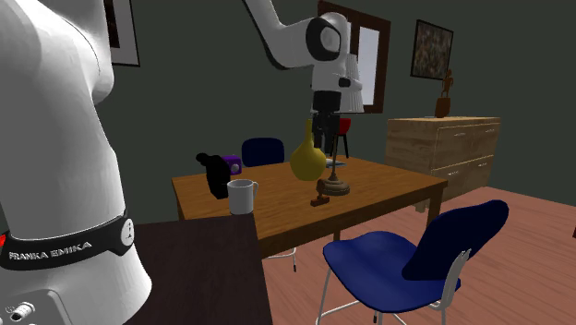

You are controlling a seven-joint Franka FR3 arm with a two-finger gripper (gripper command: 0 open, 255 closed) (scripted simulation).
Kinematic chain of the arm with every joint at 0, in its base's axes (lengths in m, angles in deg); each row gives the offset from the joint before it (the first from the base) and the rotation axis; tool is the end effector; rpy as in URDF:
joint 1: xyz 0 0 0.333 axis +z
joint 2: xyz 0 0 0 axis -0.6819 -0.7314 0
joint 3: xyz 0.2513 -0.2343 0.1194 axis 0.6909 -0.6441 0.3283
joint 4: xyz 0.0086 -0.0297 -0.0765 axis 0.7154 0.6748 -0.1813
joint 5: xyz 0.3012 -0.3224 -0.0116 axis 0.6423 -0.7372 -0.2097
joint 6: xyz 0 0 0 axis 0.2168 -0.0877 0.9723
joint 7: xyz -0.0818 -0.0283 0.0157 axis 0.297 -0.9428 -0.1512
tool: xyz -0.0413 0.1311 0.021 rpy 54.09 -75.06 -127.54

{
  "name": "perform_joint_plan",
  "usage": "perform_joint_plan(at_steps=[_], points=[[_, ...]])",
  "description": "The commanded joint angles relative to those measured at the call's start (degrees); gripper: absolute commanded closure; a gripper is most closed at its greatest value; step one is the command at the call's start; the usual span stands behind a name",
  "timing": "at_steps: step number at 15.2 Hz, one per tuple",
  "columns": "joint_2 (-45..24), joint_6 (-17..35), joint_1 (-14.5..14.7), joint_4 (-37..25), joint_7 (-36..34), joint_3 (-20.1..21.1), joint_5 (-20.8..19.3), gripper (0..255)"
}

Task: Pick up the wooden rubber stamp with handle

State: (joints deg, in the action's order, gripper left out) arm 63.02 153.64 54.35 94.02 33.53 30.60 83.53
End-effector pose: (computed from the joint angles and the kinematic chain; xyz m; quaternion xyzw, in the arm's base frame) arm 0.5001 0.2970 0.3030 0.9995 -0.0161 -0.0276 0.0048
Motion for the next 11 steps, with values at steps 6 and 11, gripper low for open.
perform_joint_plan(at_steps=[6, 11], points=[[-15.34, 2.57, 4.81, -11.6, -6.71, -0.15, -5.62, 0], [-26.18, 2.26, 9.08, -22.21, -9.81, -1.22, -8.41, 0]])
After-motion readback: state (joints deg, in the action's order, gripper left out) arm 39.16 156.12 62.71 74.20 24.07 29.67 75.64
